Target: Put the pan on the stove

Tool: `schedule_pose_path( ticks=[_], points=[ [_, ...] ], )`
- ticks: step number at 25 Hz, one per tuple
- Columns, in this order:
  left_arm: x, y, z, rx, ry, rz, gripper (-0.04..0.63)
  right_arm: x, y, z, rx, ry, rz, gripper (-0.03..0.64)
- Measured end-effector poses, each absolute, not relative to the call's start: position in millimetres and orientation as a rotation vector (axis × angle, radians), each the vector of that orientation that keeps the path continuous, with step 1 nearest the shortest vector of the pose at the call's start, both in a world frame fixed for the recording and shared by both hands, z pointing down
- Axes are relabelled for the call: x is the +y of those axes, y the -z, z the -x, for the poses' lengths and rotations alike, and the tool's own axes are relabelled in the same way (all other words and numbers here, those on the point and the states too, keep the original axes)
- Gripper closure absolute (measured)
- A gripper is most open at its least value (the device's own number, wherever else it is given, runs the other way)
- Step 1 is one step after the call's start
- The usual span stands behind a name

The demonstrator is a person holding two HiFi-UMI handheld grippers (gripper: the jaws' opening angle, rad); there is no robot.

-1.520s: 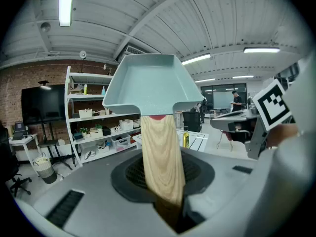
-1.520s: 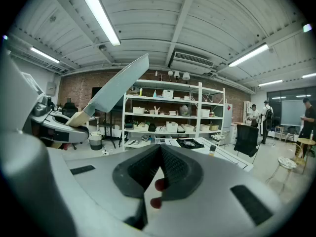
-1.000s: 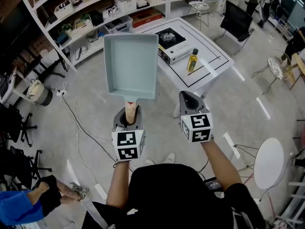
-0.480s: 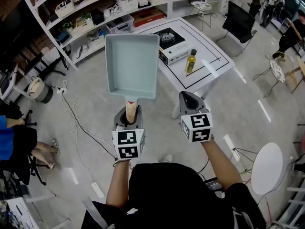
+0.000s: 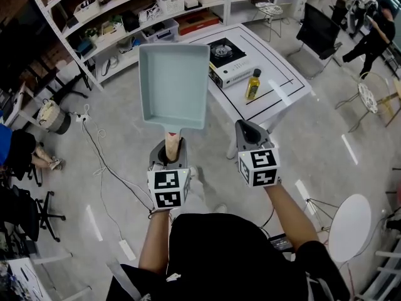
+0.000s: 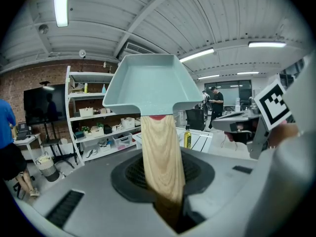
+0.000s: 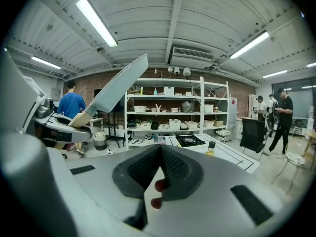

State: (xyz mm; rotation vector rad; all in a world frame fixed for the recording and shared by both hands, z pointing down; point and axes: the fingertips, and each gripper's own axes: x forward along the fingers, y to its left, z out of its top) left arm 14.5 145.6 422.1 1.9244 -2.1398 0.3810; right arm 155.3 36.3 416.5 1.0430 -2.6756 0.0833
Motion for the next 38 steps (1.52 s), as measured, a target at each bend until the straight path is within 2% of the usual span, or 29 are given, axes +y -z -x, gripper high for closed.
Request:
schedule_pose_path(
  ticks=[18,38],
  points=[
    [23.2,-434.2,58.5,-2.090,-0.392,-1.960,0.495,-76.8,-421.5,-81.1,-2.658,-0.089,-1.074,0.617],
    [-99.7,-437.3,187.2,-1.934,-0.417,-2.038,0.495,-194.3,-416.3,45.7,-2.569,-0.099,-1.158,0.617]
  ],
)
